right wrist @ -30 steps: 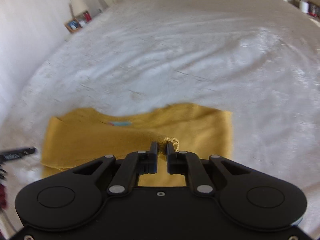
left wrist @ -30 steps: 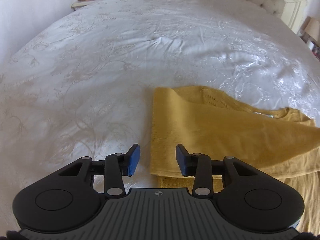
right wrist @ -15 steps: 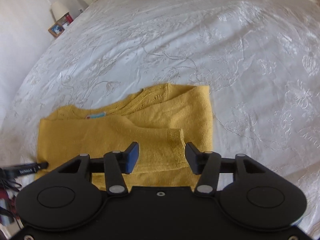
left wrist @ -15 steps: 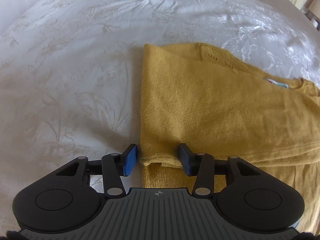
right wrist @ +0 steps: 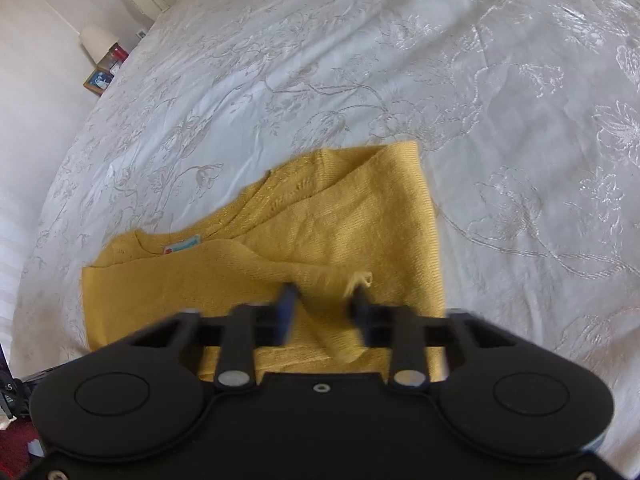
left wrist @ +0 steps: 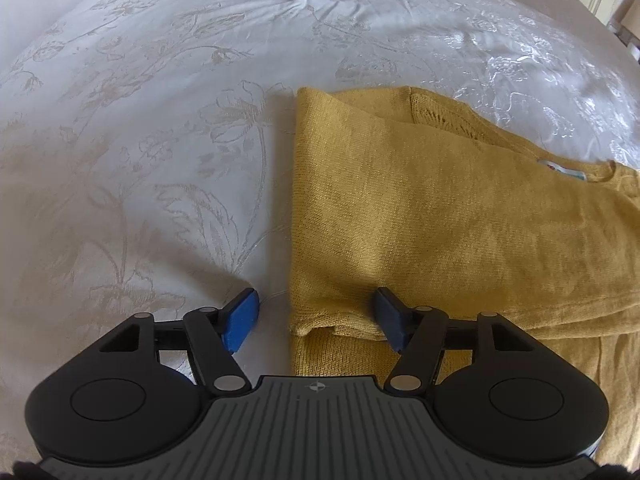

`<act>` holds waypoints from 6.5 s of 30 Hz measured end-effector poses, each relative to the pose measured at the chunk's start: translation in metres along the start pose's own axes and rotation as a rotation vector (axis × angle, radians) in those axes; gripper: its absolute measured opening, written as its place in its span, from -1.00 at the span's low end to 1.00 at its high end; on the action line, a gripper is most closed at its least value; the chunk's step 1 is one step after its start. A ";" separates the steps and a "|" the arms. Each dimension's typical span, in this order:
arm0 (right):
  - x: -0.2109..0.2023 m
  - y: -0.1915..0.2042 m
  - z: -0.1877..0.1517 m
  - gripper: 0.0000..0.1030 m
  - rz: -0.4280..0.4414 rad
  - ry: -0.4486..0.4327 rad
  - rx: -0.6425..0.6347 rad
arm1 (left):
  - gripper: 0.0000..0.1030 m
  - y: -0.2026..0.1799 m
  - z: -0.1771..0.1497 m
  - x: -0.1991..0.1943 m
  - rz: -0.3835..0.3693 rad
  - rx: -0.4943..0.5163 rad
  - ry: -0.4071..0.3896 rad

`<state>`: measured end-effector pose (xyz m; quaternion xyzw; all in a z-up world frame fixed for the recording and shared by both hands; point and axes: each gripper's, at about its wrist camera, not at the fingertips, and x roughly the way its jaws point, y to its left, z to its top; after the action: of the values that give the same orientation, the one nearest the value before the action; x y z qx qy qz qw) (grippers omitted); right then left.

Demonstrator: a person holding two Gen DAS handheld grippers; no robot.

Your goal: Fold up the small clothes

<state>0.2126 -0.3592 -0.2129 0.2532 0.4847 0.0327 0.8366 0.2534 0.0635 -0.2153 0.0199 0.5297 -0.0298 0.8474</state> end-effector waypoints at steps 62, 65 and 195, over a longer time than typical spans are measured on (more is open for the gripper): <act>0.003 -0.024 -0.014 0.60 -0.279 -0.060 0.022 | 1.00 -0.013 0.019 0.009 -0.111 0.047 0.029; -0.021 -0.023 -0.025 0.72 -0.223 -0.075 0.027 | 1.00 -0.006 0.006 -0.008 -0.180 0.072 0.058; 0.006 0.039 -0.053 0.60 -0.225 -0.119 -0.371 | 0.64 -0.044 0.000 -0.015 -0.150 0.186 -0.113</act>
<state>0.1795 -0.3030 -0.2208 0.0406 0.4452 0.0126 0.8944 0.2438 0.0201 -0.2014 0.0569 0.4763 -0.1432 0.8657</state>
